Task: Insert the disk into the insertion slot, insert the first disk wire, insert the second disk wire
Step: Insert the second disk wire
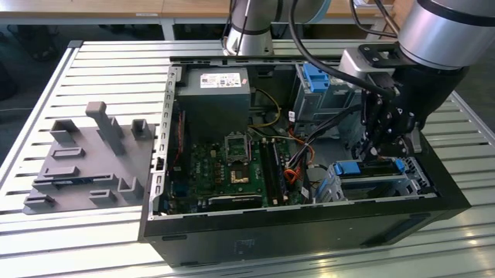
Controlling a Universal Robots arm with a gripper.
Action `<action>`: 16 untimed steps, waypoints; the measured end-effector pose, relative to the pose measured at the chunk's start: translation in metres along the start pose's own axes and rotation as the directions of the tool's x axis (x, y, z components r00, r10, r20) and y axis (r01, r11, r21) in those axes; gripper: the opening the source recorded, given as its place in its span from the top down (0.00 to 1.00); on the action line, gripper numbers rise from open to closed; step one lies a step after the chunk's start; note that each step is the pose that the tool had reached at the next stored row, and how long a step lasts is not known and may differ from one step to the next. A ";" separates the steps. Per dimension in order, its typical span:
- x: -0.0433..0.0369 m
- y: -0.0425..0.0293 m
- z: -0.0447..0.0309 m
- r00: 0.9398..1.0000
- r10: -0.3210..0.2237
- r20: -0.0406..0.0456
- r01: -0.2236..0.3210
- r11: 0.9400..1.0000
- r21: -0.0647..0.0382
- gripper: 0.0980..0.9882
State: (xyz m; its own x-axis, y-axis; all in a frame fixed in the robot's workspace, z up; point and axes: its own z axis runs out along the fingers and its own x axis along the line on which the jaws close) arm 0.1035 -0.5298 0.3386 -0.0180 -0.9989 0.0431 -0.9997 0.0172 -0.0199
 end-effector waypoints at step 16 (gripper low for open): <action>0.0014 -0.0038 0.0054 1.000 0.016 0.000 -0.016 1.000 -0.001 0.94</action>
State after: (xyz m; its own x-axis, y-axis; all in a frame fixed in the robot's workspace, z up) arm 0.1074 -0.5315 0.3334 -0.0344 -0.9985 0.0426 -0.9992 0.0336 -0.0198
